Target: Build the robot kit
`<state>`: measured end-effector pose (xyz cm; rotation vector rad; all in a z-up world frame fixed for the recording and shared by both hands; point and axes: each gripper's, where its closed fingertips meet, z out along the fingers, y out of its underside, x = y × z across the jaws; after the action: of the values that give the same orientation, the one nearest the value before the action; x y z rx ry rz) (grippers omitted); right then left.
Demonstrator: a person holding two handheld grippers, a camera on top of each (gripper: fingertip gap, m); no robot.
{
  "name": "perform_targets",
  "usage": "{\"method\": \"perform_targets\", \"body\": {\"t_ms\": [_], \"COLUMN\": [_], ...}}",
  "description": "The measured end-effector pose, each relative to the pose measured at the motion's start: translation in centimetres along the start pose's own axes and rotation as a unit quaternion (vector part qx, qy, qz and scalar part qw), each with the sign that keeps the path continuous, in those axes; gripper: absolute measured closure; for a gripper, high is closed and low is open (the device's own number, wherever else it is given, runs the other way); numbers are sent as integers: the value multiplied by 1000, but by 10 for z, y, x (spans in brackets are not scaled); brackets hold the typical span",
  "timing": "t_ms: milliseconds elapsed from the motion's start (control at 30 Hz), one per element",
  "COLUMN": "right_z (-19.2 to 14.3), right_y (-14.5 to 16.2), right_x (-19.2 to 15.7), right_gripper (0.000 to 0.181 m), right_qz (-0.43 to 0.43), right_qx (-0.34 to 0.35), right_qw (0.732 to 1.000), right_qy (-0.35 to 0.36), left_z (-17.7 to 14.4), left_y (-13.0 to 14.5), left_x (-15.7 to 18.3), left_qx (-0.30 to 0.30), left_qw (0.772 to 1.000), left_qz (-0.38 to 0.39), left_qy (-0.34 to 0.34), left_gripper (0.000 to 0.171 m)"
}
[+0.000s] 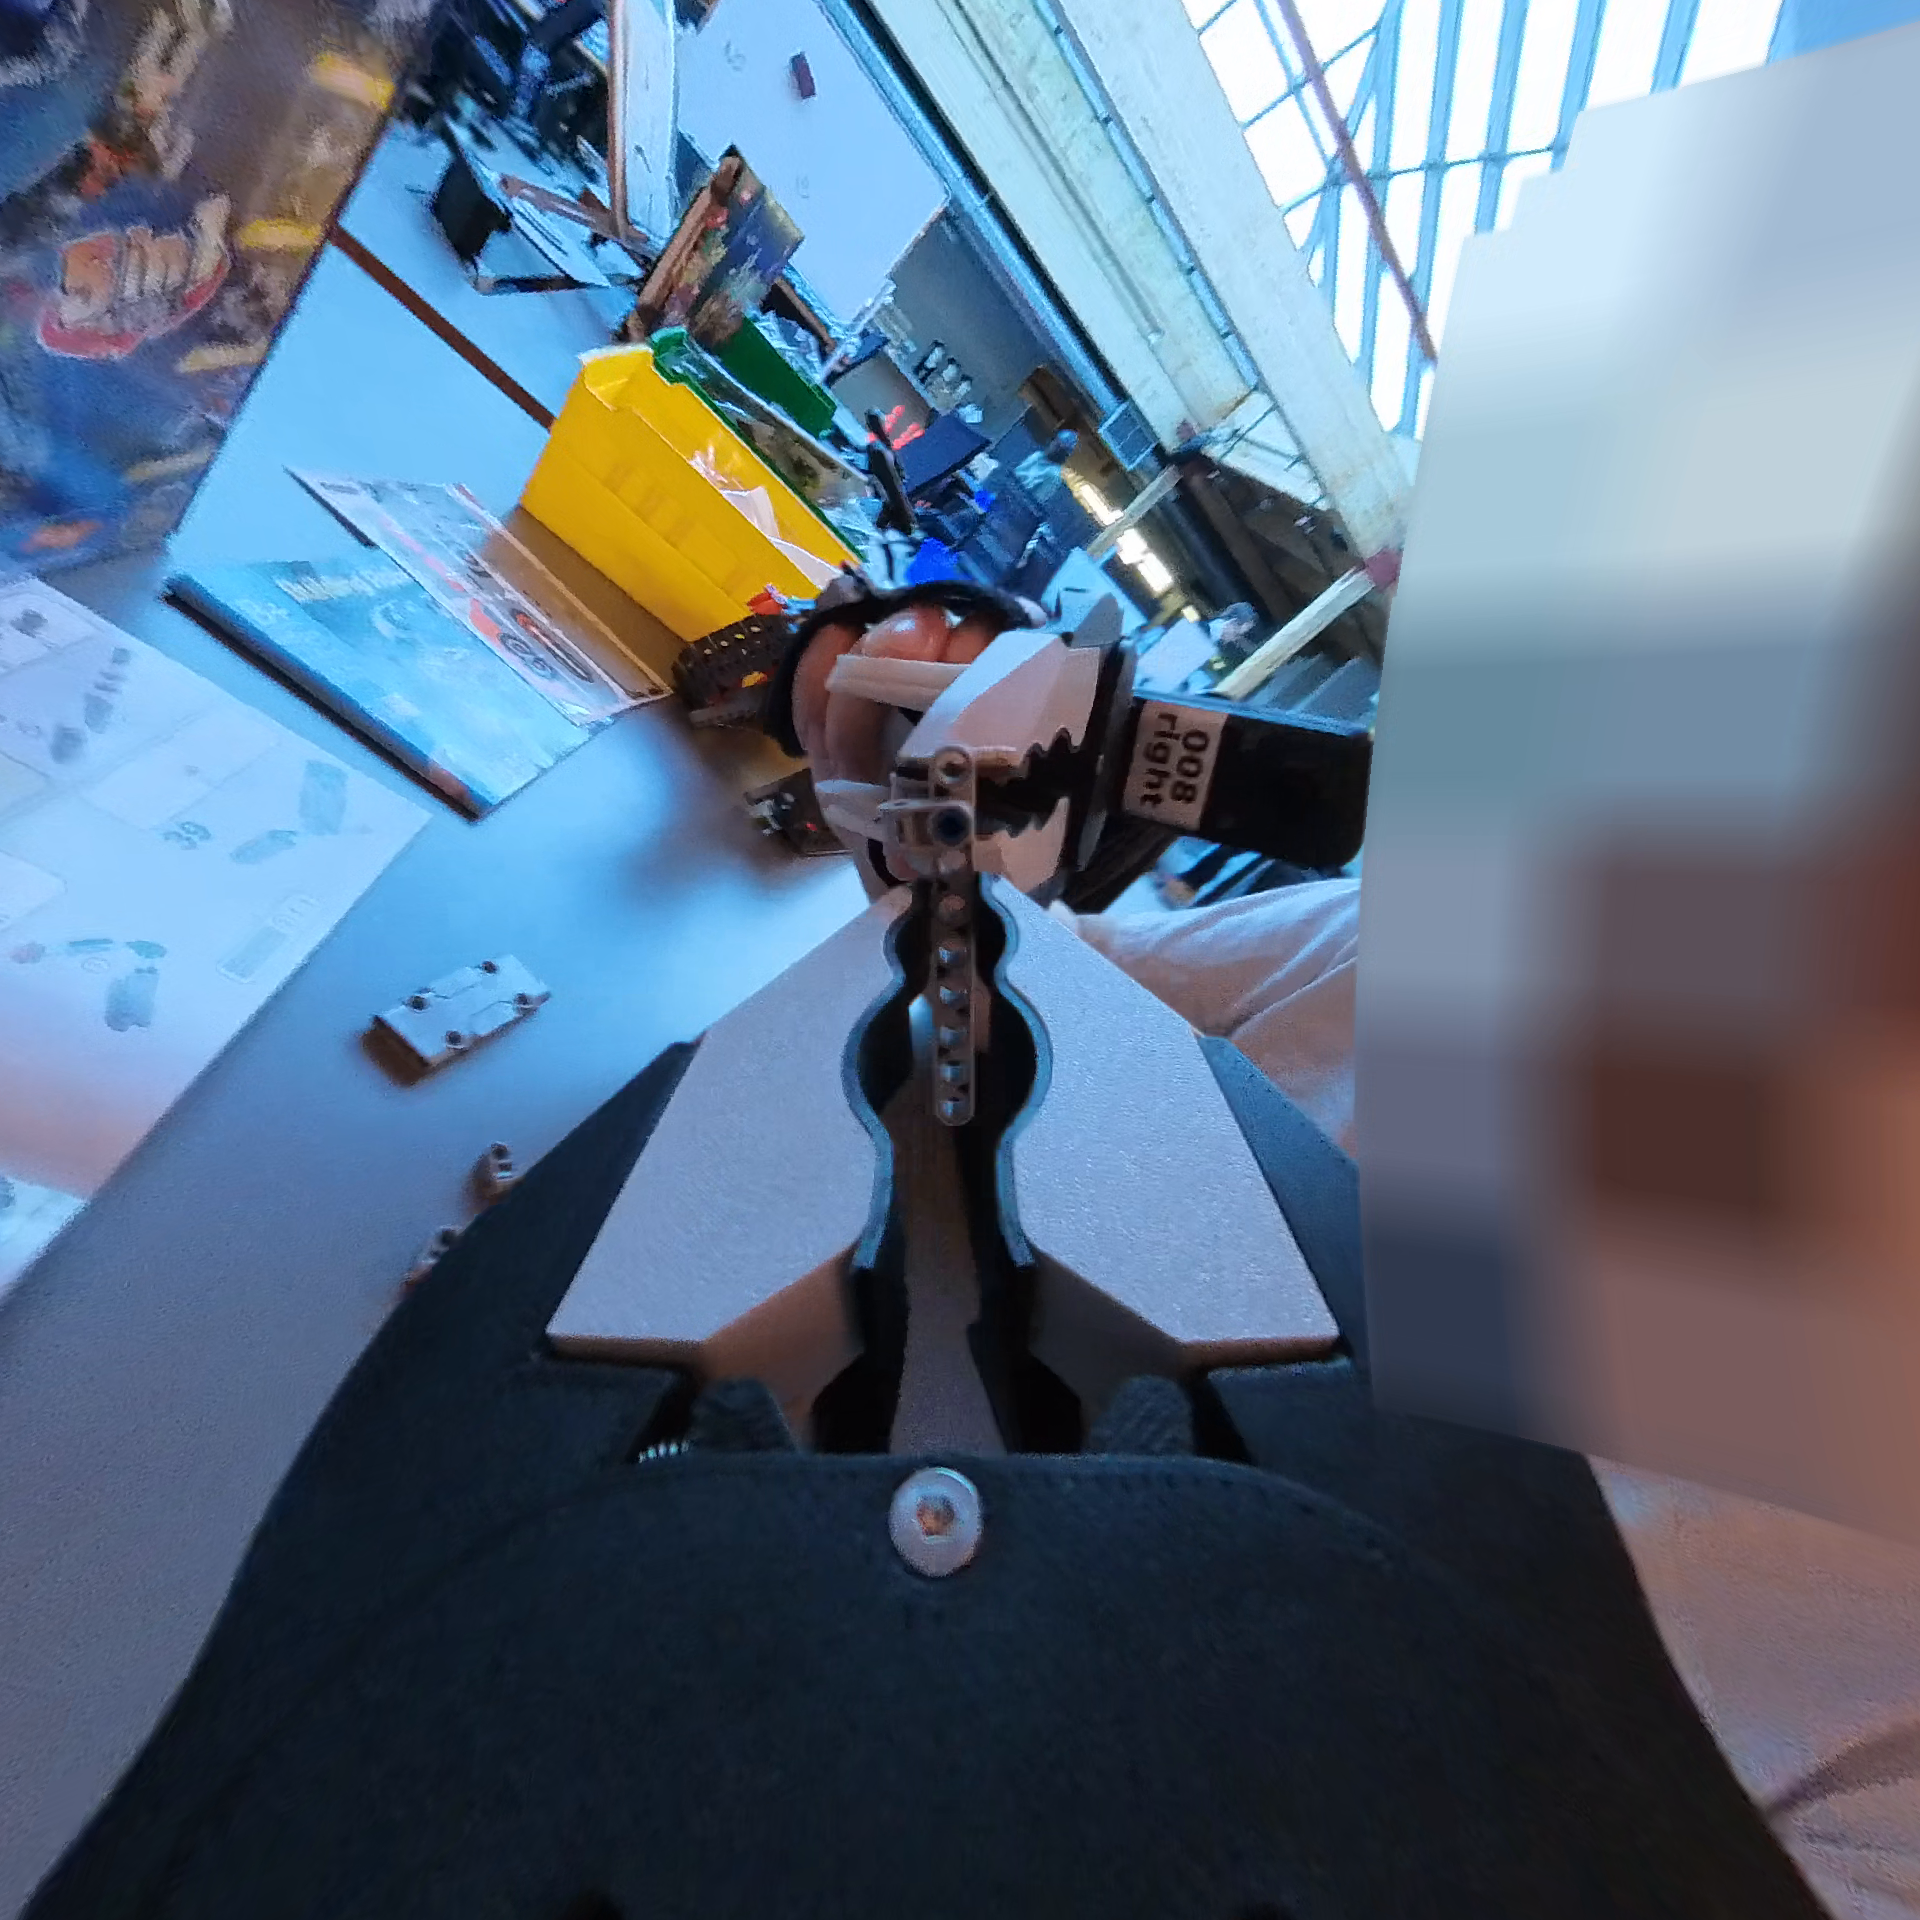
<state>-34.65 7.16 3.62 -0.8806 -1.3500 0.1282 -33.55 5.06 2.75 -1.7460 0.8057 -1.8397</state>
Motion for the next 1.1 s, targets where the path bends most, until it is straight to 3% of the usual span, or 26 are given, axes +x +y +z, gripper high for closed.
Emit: {"method": "perform_targets", "body": {"t_ms": [200, 700, 867, 933, 1000, 1100], "right_z": [0, 0, 3, 2, -4, -17], "right_y": [-7, -6, -6, -8, -10, -12], "right_x": [1, -2, -9, -24, -45, -73], "right_gripper": [174, 174, 173, 166, 135, 126], "right_qz": [75, 172, 182, 193, 206, 206], "right_qx": [35, 51, 58, 62, 59, 59], "right_qw": [997, 982, 977, 967, 948, 922], "right_qy": [-7, -60, -91, -152, -237, -323], "left_z": [-2, -1, -5, -10, -16, -22], "left_y": [1, 2, 7, 20, 41, 86], "left_x": [5, 3, 3, 4, -2, 1], "left_qx": [-26, -40, -53, -89, -144, -257], "left_qw": [996, 991, 993, 995, 988, 964], "left_qz": [74, 106, 76, 29, -10, -59], "left_qy": [-51, -75, -68, -43, -45, -23], "left_gripper": [167, 167, 167, 167, 167, 167]}}
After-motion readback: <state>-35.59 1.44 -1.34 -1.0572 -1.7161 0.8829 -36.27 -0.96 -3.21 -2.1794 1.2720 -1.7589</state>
